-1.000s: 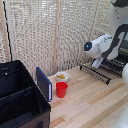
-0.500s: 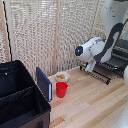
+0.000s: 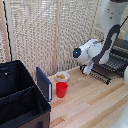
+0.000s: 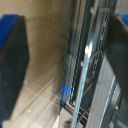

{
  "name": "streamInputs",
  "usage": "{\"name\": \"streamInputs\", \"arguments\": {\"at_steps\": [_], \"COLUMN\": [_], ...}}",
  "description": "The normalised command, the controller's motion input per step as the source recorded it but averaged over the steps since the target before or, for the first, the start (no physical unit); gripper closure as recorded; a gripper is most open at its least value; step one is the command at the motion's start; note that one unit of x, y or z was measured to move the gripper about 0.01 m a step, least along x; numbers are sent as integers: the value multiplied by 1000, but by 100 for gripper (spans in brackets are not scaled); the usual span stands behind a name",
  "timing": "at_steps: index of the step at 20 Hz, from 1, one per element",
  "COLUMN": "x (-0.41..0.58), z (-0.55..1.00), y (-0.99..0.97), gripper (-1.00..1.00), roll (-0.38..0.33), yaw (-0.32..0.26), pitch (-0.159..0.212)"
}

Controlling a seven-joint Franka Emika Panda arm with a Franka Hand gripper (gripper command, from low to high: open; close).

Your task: Gently stretch your hand towards the oven tray's handle, obtaining a firm grip, and draw it cautiously out of the oven. Transition your grip to the hot dog bowl, gingerly seizing the edge, and elevate it from the surface. Hover the bowl over the tray, delicately lower it, and temper your grip, establishing the bowl's equilibrium.

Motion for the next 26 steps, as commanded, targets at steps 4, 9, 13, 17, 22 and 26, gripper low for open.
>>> {"name": "streamInputs", "arguments": {"at_steps": [4, 9, 13, 17, 22, 26], "x": [170, 180, 144, 30, 0, 0], "z": [666, 749, 596, 425, 343, 260], "y": [276, 201, 234, 183, 135, 144], "gripper": [-100, -100, -100, -100, -100, -100], "roll": [68, 95, 47, 119, 170, 226], "yaw": [-66, -159, -227, -272, -305, -294], "pitch": [10, -2, -44, -63, -60, -39]}}
